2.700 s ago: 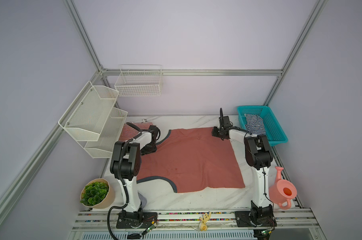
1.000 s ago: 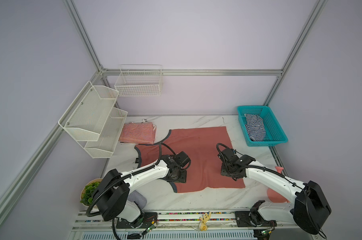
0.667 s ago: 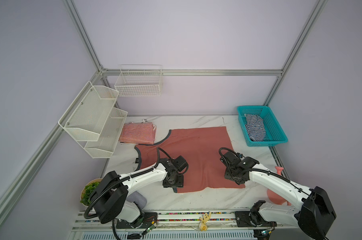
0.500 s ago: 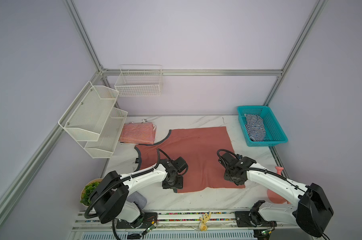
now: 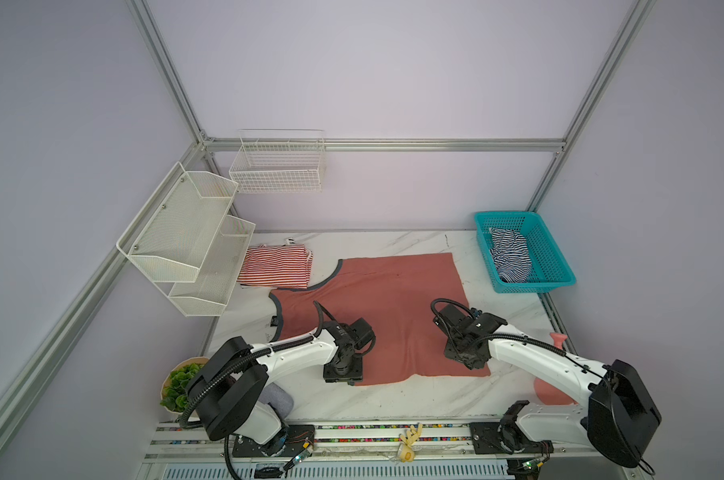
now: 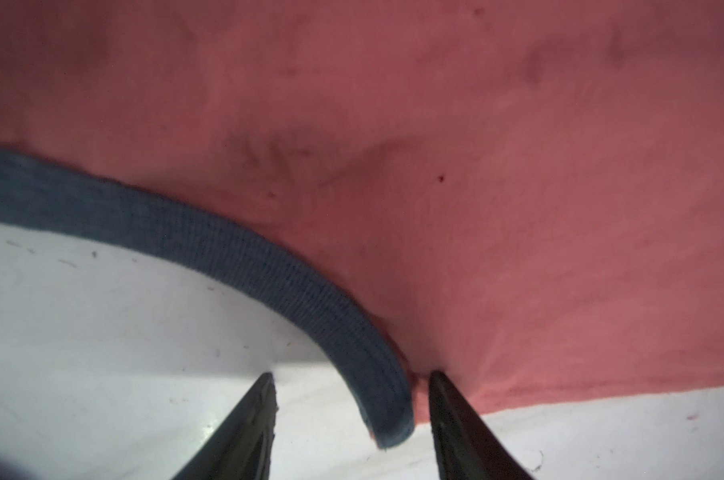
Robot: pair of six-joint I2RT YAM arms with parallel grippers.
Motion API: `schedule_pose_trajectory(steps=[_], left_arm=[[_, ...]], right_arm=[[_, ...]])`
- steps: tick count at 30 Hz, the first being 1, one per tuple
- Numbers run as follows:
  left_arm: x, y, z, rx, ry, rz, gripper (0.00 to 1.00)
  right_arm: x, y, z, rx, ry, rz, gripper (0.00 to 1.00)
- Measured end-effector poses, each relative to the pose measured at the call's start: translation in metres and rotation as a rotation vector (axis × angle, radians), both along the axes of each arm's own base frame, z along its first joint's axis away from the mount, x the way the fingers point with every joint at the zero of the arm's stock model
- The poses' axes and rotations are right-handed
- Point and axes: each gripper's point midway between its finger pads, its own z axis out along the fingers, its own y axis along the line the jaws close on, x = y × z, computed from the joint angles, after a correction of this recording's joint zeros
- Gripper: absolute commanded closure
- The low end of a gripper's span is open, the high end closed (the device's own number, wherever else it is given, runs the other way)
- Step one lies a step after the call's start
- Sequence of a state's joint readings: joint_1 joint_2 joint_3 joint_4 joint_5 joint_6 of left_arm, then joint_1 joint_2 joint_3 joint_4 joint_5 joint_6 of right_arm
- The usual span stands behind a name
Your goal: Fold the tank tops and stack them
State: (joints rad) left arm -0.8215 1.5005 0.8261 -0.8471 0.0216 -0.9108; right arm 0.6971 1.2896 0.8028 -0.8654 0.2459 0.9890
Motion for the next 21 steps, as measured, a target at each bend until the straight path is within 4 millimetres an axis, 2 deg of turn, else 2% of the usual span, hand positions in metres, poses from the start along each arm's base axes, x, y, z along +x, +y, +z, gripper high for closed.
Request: schedule_pose_trajectory(steps=[3,9,12,18,21], left_arm=[[0.001,0.0,-0.004,0.012,0.005,0.015,0.54],[0.006,0.004,-0.005,0.023,-0.009,0.049,0.87],[0.015,0.007,-0.003,0.01,-0.022,0.09,0.98],[0.042,0.032,-0.001,0.017,-0.061,0.208,1.0],[0.048,0.04,0.0,0.024,-0.07,0.226,1.0]], right_arm=[[0.001,0.001,-0.004,0.004,-0.004,-0.009,0.5],[0.0,0.001,-0.015,0.016,-0.001,-0.022,0.5],[-0.005,-0.001,-0.021,0.011,0.014,-0.029,0.5],[-0.015,-0.004,-0.032,0.012,0.043,-0.045,0.5],[-0.019,-0.004,-0.034,0.018,0.052,-0.053,0.49]])
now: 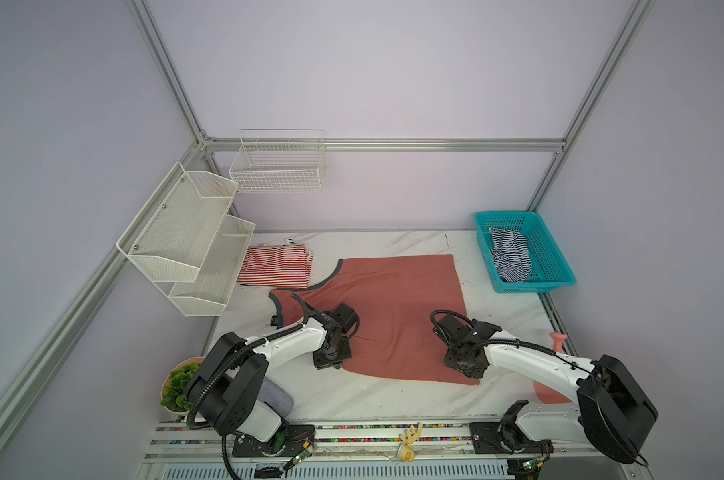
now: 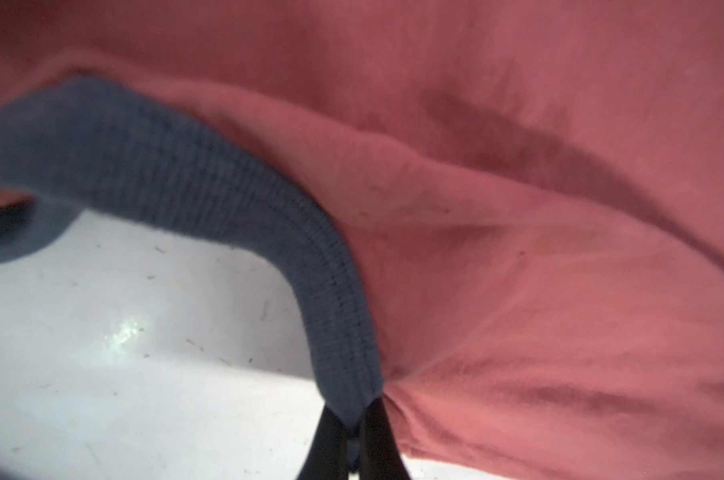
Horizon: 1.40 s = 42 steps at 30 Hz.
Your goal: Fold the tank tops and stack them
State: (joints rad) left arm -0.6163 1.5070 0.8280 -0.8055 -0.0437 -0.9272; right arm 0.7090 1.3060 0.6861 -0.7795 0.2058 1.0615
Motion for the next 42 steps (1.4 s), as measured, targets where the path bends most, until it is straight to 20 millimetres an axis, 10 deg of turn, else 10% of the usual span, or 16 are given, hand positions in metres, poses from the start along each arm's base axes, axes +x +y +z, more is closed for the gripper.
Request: schedule_pose_trajectory(steps=[13,42], left_arm=[[0.01,0.012,-0.002,0.004,-0.001,0.008,1.0],[0.025,0.039,-0.003,0.026,-0.007,0.056,1.0]], right_arm=[[-0.038,0.036,-0.006,0.018,0.036,0.053,0.43],[-0.077,0.039,-0.007,-0.014,0.085,0.008,0.45]])
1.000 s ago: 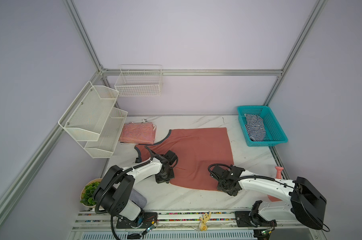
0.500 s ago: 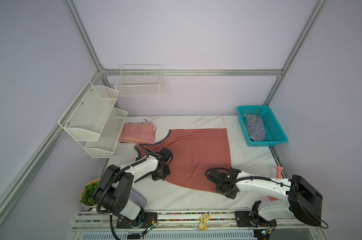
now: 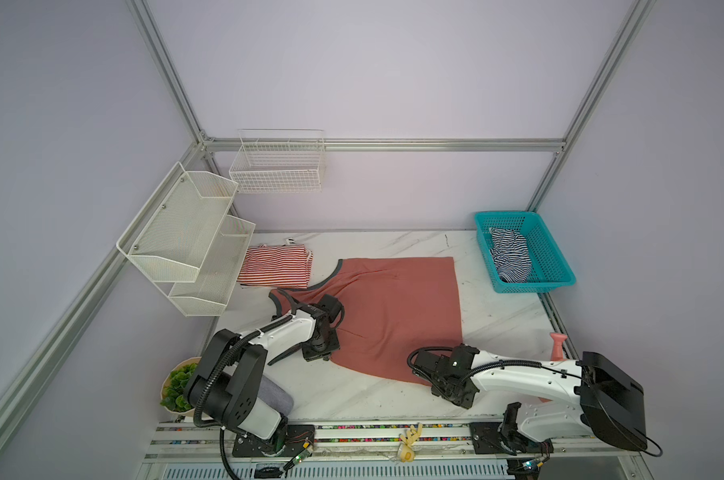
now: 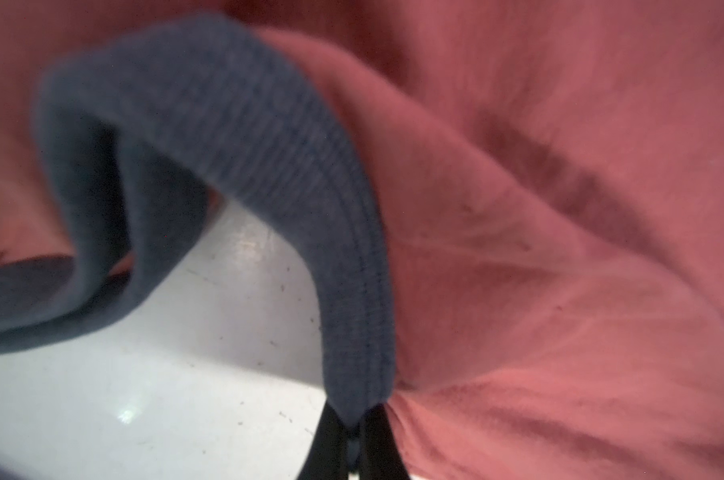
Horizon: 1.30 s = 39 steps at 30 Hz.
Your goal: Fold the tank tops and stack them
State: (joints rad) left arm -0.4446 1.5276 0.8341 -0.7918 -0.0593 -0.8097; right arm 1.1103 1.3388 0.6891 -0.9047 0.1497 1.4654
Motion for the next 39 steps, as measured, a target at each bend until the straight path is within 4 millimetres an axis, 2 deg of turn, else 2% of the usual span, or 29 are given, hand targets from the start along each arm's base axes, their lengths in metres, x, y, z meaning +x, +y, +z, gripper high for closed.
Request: schedule_pose_trajectory(steps=[10,19,27,39], left_arm=[[0.002,0.005,0.0,0.001,-0.002,0.01,1.0],[0.003,0.005,0.0,0.0,-0.001,0.013,1.0],[0.003,0.007,0.0,0.003,-0.001,0.01,1.0],[0.005,0.014,0.0,0.02,-0.003,0.026,1.0]], right_arm=[[0.005,0.0,0.014,0.07,-0.065,-0.053,0.46],[-0.005,-0.016,-0.007,0.015,-0.027,-0.07,0.47],[-0.003,-0.015,-0.008,0.033,-0.048,-0.092,0.48],[0.012,-0.006,0.011,0.068,-0.127,-0.102,0.51]])
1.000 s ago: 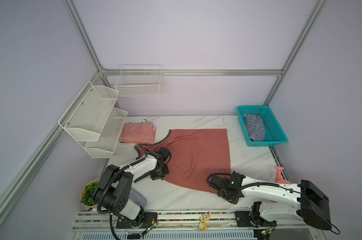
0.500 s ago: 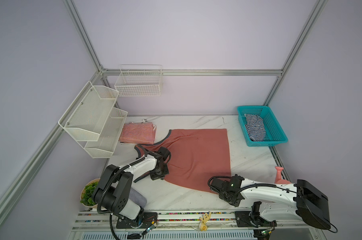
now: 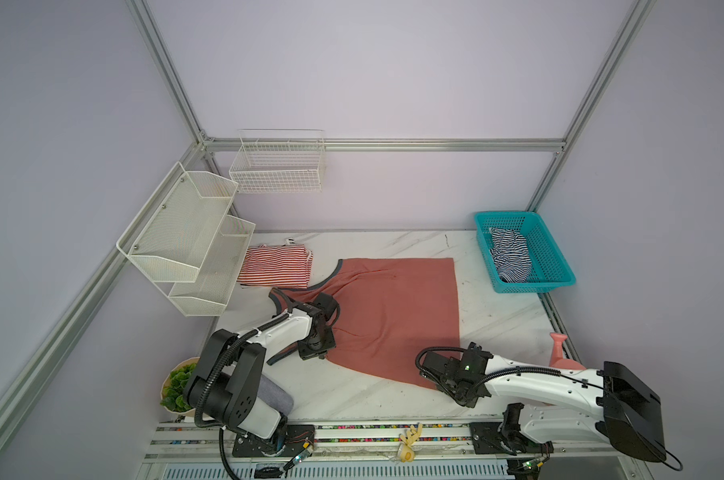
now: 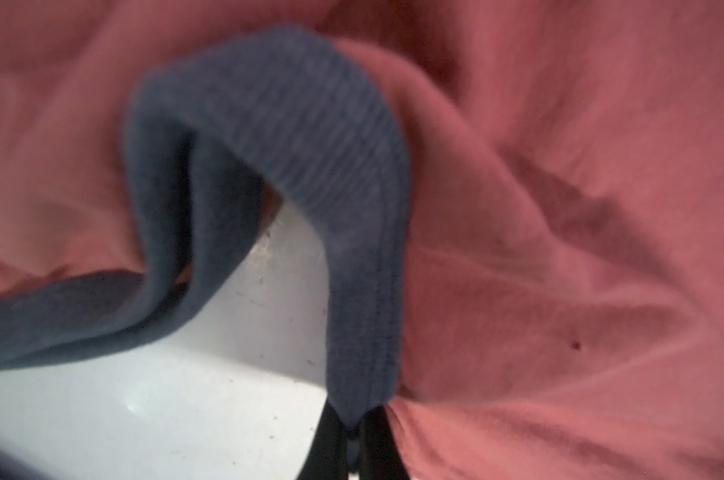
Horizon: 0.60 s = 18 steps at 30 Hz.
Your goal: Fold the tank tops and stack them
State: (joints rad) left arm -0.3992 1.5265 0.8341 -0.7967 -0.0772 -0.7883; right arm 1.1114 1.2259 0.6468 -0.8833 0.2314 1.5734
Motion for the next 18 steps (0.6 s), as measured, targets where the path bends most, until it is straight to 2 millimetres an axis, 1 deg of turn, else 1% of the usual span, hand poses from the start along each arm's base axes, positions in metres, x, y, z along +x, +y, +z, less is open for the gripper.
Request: schedule_pose_trajectory(steps=[4,9,11,12,15,18], left_arm=[[0.0,0.001,0.0,0.003,0.0,0.001,1.0],[0.0,0.001,0.0,0.003,0.0,0.002,1.0],[0.0,0.002,0.0,0.003,0.0,0.004,1.0],[0.0,0.002,0.0,0.004,0.0,0.004,1.0],[0.0,0.003,0.0,0.005,-0.002,0.006,1.0],[-0.001,0.003,0.001,0.005,-0.001,0.006,1.0]], right_arm=[[-0.001,0.001,-0.002,0.009,0.003,-0.006,0.51],[-0.005,-0.002,-0.014,-0.007,0.026,-0.007,0.51],[-0.006,-0.002,-0.02,-0.013,0.039,-0.006,0.53],[-0.006,-0.001,-0.021,-0.013,0.04,-0.005,0.55],[-0.004,0.003,-0.021,-0.004,0.035,-0.003,0.68],[-0.001,0.007,-0.021,-0.003,0.028,0.001,0.88]])
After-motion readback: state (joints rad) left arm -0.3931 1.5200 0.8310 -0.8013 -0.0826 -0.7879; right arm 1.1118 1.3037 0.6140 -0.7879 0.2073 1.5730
